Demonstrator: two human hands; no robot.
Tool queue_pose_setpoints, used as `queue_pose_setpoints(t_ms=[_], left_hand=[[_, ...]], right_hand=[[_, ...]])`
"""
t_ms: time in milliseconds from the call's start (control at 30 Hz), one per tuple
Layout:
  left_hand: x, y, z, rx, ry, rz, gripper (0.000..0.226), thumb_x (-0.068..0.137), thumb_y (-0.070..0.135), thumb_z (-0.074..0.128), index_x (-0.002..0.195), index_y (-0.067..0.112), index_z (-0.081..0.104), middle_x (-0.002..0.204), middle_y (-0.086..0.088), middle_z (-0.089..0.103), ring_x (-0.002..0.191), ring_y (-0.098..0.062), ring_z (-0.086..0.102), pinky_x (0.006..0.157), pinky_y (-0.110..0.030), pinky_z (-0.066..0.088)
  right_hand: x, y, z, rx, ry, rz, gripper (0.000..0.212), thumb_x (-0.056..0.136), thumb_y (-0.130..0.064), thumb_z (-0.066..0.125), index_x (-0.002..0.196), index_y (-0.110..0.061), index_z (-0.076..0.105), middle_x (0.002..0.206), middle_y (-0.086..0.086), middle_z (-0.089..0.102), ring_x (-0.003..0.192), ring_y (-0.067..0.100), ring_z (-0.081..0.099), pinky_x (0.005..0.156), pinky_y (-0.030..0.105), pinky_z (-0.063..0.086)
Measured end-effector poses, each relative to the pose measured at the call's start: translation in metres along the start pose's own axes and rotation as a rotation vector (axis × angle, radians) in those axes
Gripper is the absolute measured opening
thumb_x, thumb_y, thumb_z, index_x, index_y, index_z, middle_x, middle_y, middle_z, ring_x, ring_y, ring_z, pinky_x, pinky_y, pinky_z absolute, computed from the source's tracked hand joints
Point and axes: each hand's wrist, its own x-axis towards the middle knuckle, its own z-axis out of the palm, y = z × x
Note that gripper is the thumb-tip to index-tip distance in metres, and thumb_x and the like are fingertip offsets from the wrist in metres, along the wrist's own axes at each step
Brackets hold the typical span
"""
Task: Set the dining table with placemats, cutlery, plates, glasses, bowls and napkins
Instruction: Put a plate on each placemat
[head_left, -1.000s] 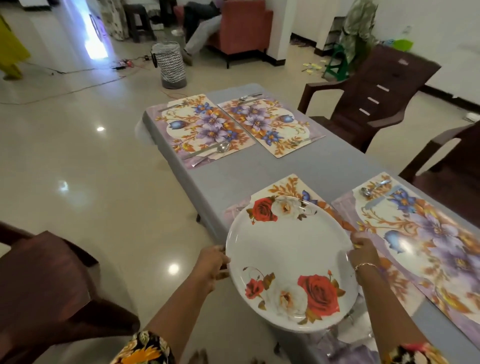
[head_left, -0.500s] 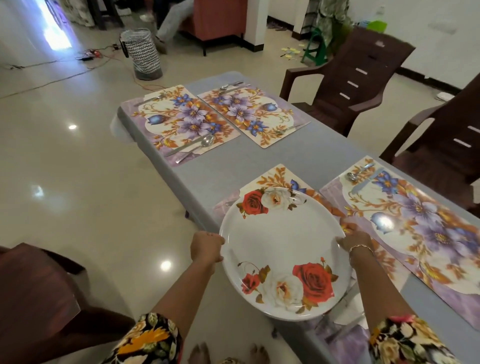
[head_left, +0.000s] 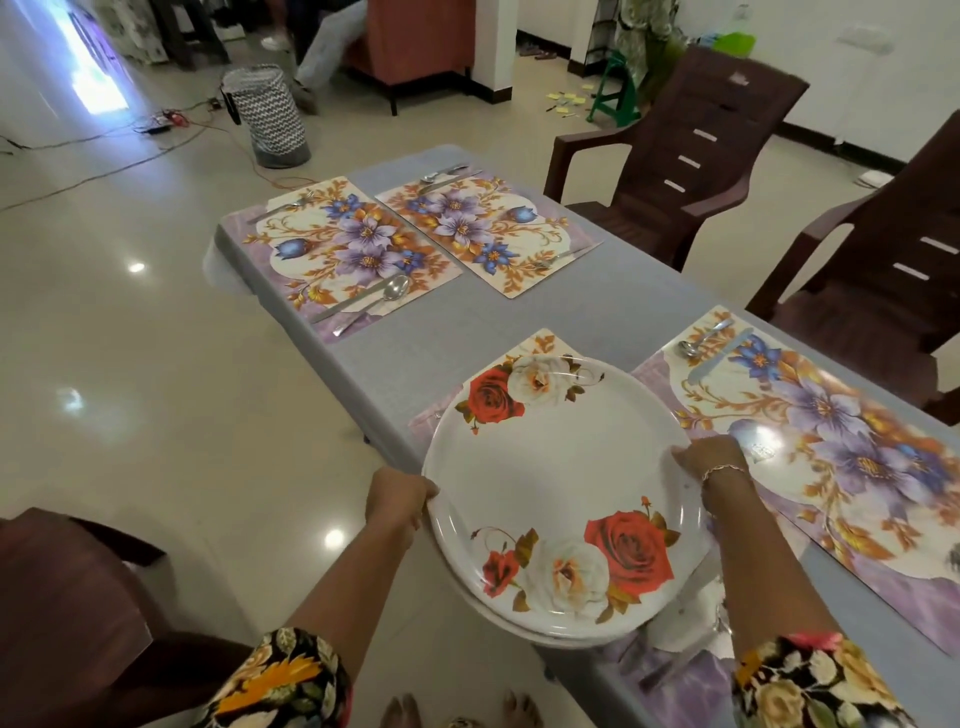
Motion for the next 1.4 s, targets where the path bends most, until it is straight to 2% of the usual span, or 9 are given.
queue_pose_setpoints(t_ms=[100, 300, 400, 500, 567, 767, 900, 1133, 1400], left_hand=[[-0.009, 0.012, -0.009, -0.131, -0.03, 0.039, 0.012, 0.082, -0.005, 0.06, 0.074, 0.001, 0.054, 0.075, -0.014, 0.057, 0.06, -0.022, 0.05, 0.053, -0.027, 0.042], [-0.006, 0.046, -0.054, -0.304, -0.013, 0.145, 0.006, 0.084, -0.006, 0.056, 0.087, -0.003, 0.06, 0.082, -0.015, 0.063, 0.068, -0.026, 0.059, 0.056, -0.03, 0.046], [0.014, 0.061, -0.09, -0.335, 0.004, 0.164, 0.002, 0.084, -0.006, 0.058, 0.084, -0.005, 0.06, 0.079, -0.015, 0.061, 0.066, -0.025, 0.057, 0.056, -0.03, 0.046], [0.044, 0.074, -0.133, -0.34, 0.007, 0.184, 0.005, 0.083, -0.006, 0.058, 0.086, -0.005, 0.06, 0.08, -0.016, 0.061, 0.066, -0.026, 0.057, 0.055, -0.03, 0.046], [0.067, 0.085, -0.163, -0.342, 0.002, 0.202, 0.011, 0.083, -0.007, 0.056, 0.073, -0.002, 0.058, 0.073, -0.015, 0.061, 0.062, -0.024, 0.056, 0.052, -0.028, 0.045], [0.13, 0.123, -0.24, -0.355, 0.029, 0.229, 0.026, 0.085, -0.01, 0.053, 0.063, 0.004, 0.052, 0.063, -0.011, 0.055, 0.055, -0.021, 0.05, 0.046, -0.023, 0.042], [0.172, 0.151, -0.269, -0.36, 0.022, 0.202, 0.024, 0.083, -0.016, 0.046, 0.067, 0.0, 0.055, 0.067, -0.014, 0.057, 0.056, -0.024, 0.051, 0.035, -0.016, 0.044], [0.262, 0.208, -0.282, -0.333, 0.061, 0.171, 0.022, 0.078, -0.015, 0.04, 0.078, 0.0, 0.056, 0.077, -0.016, 0.053, 0.062, -0.024, 0.046, 0.051, -0.024, 0.042], [0.344, 0.267, -0.282, -0.274, 0.028, 0.096, 0.02, 0.078, -0.015, 0.041, 0.085, -0.009, 0.059, 0.081, -0.022, 0.06, 0.067, -0.029, 0.056, 0.057, -0.03, 0.049]], right_hand=[[-0.004, -0.013, -0.008, 0.116, 0.011, -0.035, 0.031, 0.086, -0.011, 0.059, 0.112, 0.006, 0.06, 0.118, 0.022, 0.06, 0.108, 0.036, 0.055, 0.091, 0.038, 0.043], [-0.025, -0.065, -0.005, 0.278, -0.081, -0.159, 0.007, 0.082, -0.001, 0.064, 0.084, 0.005, 0.065, 0.087, 0.018, 0.061, 0.074, 0.025, 0.05, 0.06, 0.03, 0.04], [-0.032, -0.098, 0.021, 0.359, -0.157, -0.135, 0.026, 0.081, 0.001, 0.065, 0.06, -0.007, 0.052, 0.068, 0.011, 0.052, 0.061, 0.023, 0.044, 0.058, 0.031, 0.041], [-0.044, -0.133, 0.056, 0.434, -0.187, -0.101, 0.027, 0.079, 0.003, 0.066, 0.061, -0.009, 0.05, 0.067, 0.01, 0.051, 0.056, 0.021, 0.042, 0.05, 0.024, 0.045], [-0.053, -0.161, 0.08, 0.448, -0.198, -0.107, 0.025, 0.079, 0.005, 0.065, 0.062, -0.008, 0.053, 0.067, 0.011, 0.054, 0.057, 0.022, 0.044, 0.055, 0.028, 0.042], [-0.073, -0.249, 0.148, 0.48, -0.214, -0.15, 0.029, 0.08, 0.016, 0.054, 0.062, -0.007, 0.058, 0.047, 0.004, 0.054, 0.052, 0.021, 0.045, 0.051, 0.023, 0.038], [-0.071, -0.297, 0.181, 0.469, -0.189, -0.155, 0.027, 0.075, 0.023, 0.044, 0.078, 0.003, 0.063, 0.066, 0.013, 0.06, 0.064, 0.029, 0.051, 0.056, 0.028, 0.041], [-0.018, -0.382, 0.24, 0.387, -0.103, -0.226, 0.03, 0.072, 0.023, 0.044, 0.09, 0.01, 0.063, 0.082, 0.021, 0.059, 0.069, 0.029, 0.051, 0.054, 0.029, 0.037], [0.061, -0.446, 0.296, 0.183, -0.121, -0.234, 0.034, 0.071, 0.018, 0.055, 0.1, 0.007, 0.067, 0.098, 0.024, 0.066, 0.085, 0.031, 0.059, 0.073, 0.033, 0.044]])
